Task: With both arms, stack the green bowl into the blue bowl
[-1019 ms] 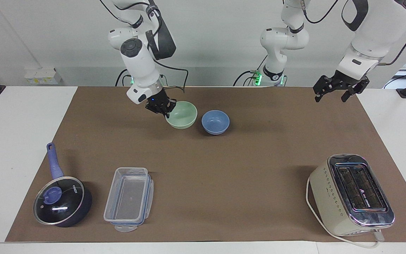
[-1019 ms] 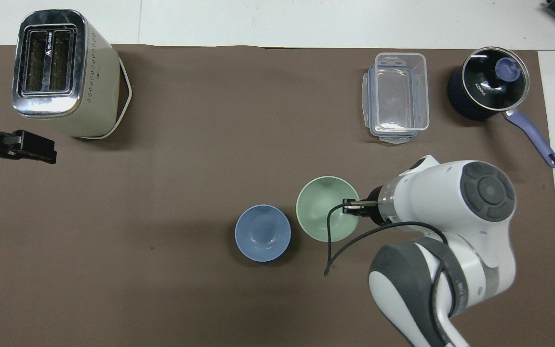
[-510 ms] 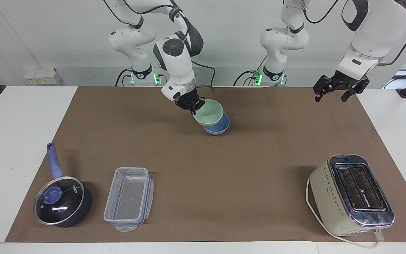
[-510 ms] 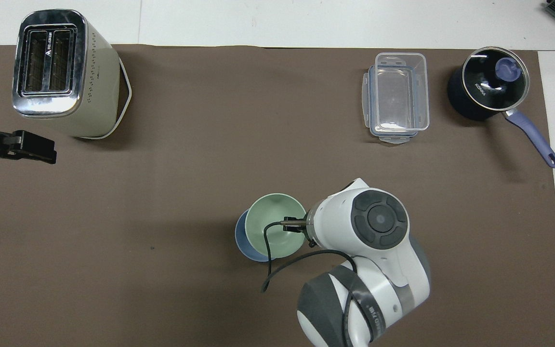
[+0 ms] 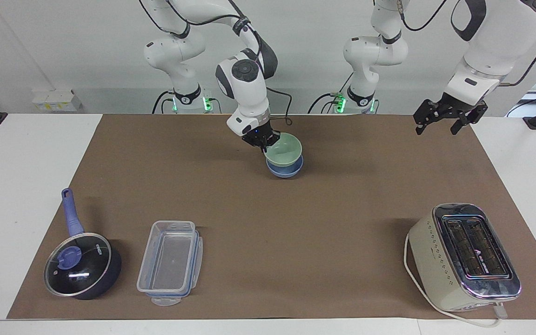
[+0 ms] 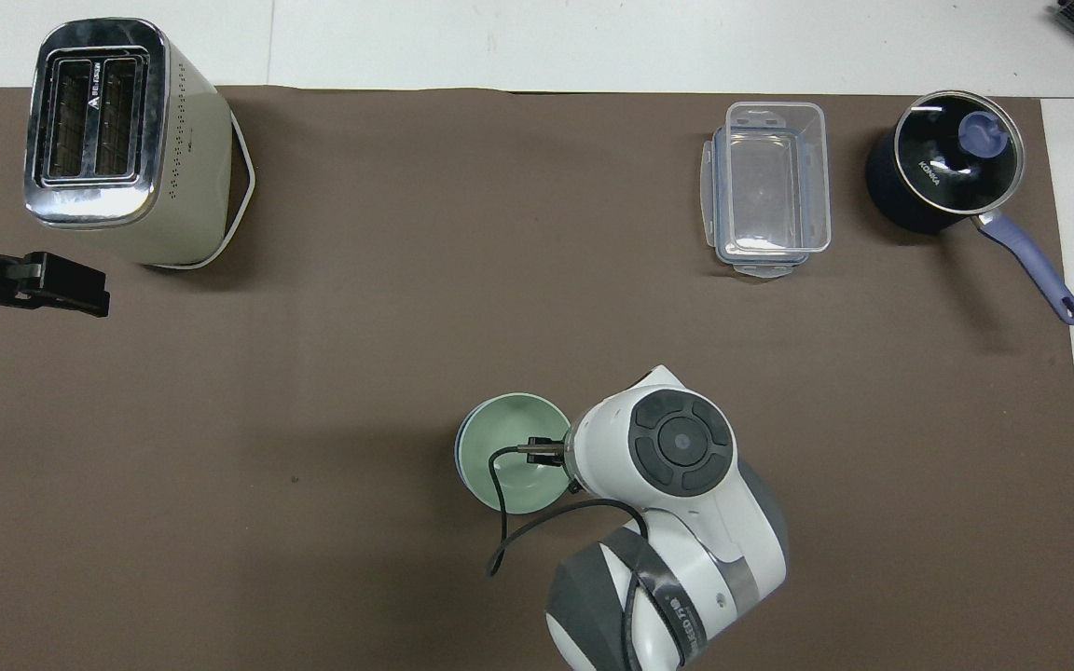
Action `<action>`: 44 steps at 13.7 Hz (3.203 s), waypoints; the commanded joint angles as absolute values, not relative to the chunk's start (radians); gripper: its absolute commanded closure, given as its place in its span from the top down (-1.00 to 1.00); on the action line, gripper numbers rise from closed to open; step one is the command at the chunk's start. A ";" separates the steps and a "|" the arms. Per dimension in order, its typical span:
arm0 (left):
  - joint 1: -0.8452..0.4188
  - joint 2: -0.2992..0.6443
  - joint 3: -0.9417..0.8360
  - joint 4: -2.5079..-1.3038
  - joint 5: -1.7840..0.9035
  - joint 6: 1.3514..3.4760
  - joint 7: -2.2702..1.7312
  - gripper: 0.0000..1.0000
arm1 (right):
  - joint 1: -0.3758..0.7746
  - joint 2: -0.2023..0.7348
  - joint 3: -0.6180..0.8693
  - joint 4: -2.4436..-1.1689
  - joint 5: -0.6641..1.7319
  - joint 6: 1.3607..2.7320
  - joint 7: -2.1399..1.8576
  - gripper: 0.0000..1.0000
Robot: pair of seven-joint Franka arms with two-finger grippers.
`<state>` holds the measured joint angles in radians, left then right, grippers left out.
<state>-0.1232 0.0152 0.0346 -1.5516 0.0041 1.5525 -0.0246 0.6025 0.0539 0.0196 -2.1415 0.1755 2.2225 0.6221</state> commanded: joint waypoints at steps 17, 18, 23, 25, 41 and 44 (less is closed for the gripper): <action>-0.112 0.023 0.028 -1.532 0.018 1.529 -0.018 1.00 | 0.629 0.090 0.020 -2.175 0.161 2.332 0.663 0.69; -0.112 0.023 0.028 -1.532 0.018 1.529 -0.018 1.00 | 0.629 0.092 0.020 -2.174 0.161 2.330 0.663 0.93; -0.112 0.023 0.028 -1.532 0.017 1.529 -0.018 1.00 | 0.615 0.069 0.017 -2.141 0.163 2.303 0.664 1.00; -0.112 0.023 0.028 -1.532 0.017 1.529 -0.018 1.00 | 0.601 0.036 0.008 -2.134 0.163 2.287 0.664 1.00; -0.112 0.023 0.028 -1.532 0.017 1.529 -0.018 1.00 | 0.019 -0.098 0.009 -1.813 0.112 1.945 0.313 1.00; -0.112 0.023 0.028 -1.532 0.017 1.529 -0.018 1.00 | -0.006 -0.107 -0.001 -1.795 0.063 1.916 0.298 1.00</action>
<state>-0.1232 0.0152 0.0346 -1.5516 0.0041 1.5524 -0.0246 0.0200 -0.1161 -0.0082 -1.8212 0.0917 1.9410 0.3272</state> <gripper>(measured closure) 0.000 0.000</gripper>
